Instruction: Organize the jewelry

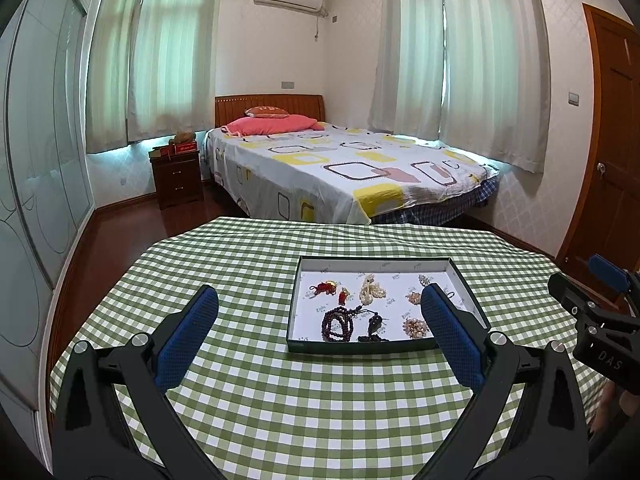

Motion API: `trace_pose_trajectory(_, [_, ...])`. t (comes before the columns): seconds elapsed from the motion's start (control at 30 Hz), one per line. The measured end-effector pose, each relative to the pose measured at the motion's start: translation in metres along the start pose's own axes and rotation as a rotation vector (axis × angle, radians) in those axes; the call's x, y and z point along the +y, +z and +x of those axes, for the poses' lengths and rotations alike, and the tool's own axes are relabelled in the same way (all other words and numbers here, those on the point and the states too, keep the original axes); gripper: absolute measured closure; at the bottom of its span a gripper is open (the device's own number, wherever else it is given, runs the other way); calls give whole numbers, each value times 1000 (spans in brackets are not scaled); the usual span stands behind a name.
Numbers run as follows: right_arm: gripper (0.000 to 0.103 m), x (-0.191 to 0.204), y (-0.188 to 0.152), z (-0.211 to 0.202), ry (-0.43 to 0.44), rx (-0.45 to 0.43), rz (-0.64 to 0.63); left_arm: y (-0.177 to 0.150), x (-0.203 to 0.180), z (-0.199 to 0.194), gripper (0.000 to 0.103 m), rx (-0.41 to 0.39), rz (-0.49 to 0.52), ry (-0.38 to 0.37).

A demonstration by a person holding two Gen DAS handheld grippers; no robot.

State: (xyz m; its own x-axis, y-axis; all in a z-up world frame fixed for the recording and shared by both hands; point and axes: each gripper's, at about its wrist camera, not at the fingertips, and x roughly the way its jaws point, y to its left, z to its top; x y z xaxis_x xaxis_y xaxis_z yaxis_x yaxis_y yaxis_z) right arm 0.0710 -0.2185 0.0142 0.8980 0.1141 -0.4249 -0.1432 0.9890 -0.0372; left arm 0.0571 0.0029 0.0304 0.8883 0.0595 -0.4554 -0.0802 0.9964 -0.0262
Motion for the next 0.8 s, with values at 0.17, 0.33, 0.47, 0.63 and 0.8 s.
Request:
trace_pose_trajectory(0.17, [19,0,-1,0,1,1,0,0,0,0,4,0,-1,0])
trace_pose_trajectory(0.33, [19,0,-1,0,1,2,0,-1,1,0,4,1,-1,0])
trace_pose_trajectory(0.47, [19,1,-2,0,1,5,-1,-1,1,0,4,1,-2,1])
trace_pose_trajectory(0.63, [19,2,-3,1,2,5,-2,0,1,0,4,1,-3,0])
trace_pose_trajectory(0.8, [19,2,-3,0,3,4,-2,0,1,0,4,1,-3,0])
